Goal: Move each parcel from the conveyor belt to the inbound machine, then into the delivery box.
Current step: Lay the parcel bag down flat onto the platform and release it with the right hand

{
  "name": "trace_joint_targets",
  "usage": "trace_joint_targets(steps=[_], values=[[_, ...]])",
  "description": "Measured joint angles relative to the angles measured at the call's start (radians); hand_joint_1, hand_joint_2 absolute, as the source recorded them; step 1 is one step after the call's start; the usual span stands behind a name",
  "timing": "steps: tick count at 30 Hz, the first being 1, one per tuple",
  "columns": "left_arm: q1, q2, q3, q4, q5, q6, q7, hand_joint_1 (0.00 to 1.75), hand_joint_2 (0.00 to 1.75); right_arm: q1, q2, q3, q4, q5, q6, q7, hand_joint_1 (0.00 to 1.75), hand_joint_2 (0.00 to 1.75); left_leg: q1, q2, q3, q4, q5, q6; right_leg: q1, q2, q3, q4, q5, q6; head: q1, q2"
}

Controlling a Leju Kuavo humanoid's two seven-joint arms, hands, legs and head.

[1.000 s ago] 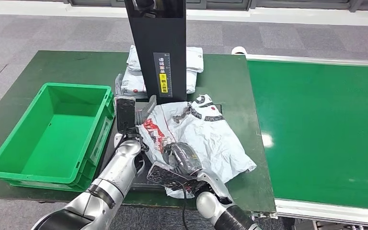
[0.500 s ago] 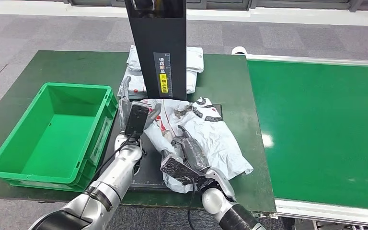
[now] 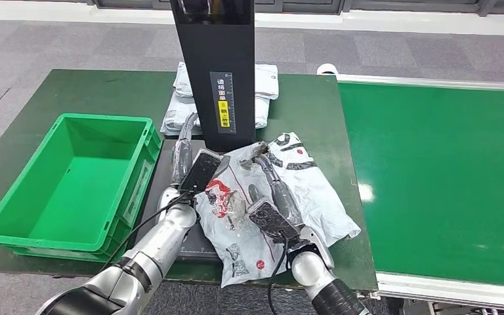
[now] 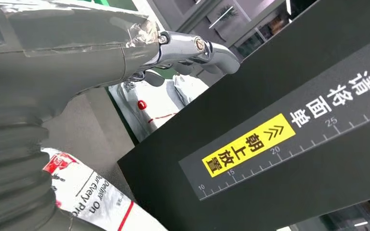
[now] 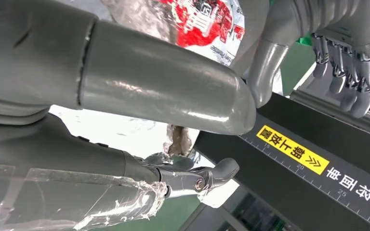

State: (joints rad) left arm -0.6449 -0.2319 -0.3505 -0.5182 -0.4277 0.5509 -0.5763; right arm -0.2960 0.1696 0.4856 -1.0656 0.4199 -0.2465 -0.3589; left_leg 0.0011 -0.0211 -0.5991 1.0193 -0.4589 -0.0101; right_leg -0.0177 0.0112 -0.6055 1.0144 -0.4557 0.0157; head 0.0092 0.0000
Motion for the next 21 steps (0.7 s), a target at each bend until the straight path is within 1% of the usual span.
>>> trace_joint_targets(steps=[4, 10, 12, 15, 17, 21], values=[[0.000, 0.000, -0.009, 0.004, -0.051, -0.013, 0.015, 0.00, 1.75, -0.005, -0.001, -0.019, 0.000, -0.030, 0.037, -0.002, 0.00, 0.00, 0.000, 0.000, 0.000, 0.000, 0.000, 0.000, 0.000, 0.000, 0.000, 0.000, 0.000, 0.000, 0.000, 0.000], [0.001, 0.005, -0.034, 0.020, -0.132, -0.045, 0.054, 0.00, 1.75, -0.004, -0.005, -0.044, 0.000, -0.044, 0.050, -0.002, 0.00, 0.00, 0.000, 0.000, 0.000, 0.000, 0.000, 0.000, 0.000, 0.000, 0.000, 0.000, 0.000, 0.000, 0.000, 0.000], [0.001, 0.007, -0.052, 0.030, -0.187, -0.081, 0.094, 0.00, 1.75, -0.001, -0.008, -0.052, -0.002, -0.044, 0.047, -0.004, 0.00, 0.00, 0.000, 0.000, 0.000, 0.000, 0.000, 0.000, 0.000, 0.000, 0.000, 0.000, 0.000, 0.000, 0.000, 0.000], [0.003, 0.015, -0.099, 0.057, -0.320, -0.165, 0.199, 0.00, 1.75, 0.006, -0.011, -0.081, -0.019, -0.036, 0.020, -0.008, 0.00, 0.00, 0.000, 0.000, 0.000, 0.000, 0.000, 0.000, 0.000, 0.000, 0.000, 0.000, 0.000, 0.000, 0.000, 0.000], [0.009, 0.022, -0.134, 0.074, -0.394, -0.200, 0.254, 0.00, 1.75, 0.014, -0.014, -0.113, -0.041, -0.032, 0.002, -0.012, 0.00, 0.00, 0.000, 0.000, 0.000, 0.000, 0.000, 0.000, 0.000, 0.000, 0.000, 0.000, 0.000, 0.000, 0.000, 0.000], [0.020, 0.031, -0.170, 0.095, -0.432, -0.216, 0.282, 0.00, 1.75, 0.033, -0.021, -0.168, -0.086, -0.030, -0.009, -0.019, 0.00, 0.00, 0.000, 0.000, 0.000, 0.000, 0.000, 0.000, 0.000, 0.000, 0.000, 0.000, 0.000, 0.000, 0.000, 0.000]])
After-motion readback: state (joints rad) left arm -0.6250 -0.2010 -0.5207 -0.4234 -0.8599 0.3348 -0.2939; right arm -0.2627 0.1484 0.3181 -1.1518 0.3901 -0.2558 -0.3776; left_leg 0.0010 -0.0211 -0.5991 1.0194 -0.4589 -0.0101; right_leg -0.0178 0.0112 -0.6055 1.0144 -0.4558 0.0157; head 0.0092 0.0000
